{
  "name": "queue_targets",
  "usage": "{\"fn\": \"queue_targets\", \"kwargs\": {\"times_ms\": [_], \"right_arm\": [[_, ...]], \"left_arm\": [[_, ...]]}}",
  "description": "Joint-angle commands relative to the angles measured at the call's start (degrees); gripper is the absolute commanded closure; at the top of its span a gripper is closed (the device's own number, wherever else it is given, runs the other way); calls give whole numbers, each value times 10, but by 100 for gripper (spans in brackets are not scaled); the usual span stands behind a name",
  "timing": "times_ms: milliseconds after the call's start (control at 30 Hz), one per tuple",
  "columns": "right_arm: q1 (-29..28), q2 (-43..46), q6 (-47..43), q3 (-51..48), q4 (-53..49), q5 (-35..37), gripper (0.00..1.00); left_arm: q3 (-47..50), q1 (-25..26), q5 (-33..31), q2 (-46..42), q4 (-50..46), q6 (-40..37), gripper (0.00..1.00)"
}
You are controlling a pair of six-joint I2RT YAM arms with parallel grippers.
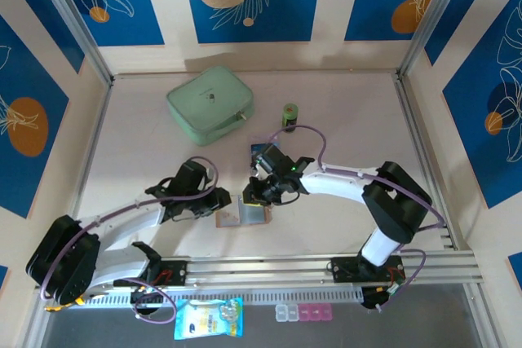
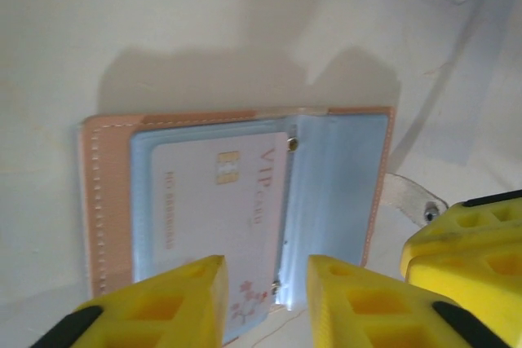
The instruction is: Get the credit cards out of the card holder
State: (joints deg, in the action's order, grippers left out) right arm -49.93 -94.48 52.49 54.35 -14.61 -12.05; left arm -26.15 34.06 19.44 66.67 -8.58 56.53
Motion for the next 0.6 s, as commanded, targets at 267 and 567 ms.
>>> {"fn": "queue_targets", "kwargs": {"times_ms": [267, 567], "right_arm": [[-18, -62, -16, 51, -19, -20, 83], [-23, -91, -20, 66, -32, -18, 81]], "left_arm": [[25, -21, -1, -4, -23, -27, 90], [23, -25, -12, -5, -48, -39, 94]]}}
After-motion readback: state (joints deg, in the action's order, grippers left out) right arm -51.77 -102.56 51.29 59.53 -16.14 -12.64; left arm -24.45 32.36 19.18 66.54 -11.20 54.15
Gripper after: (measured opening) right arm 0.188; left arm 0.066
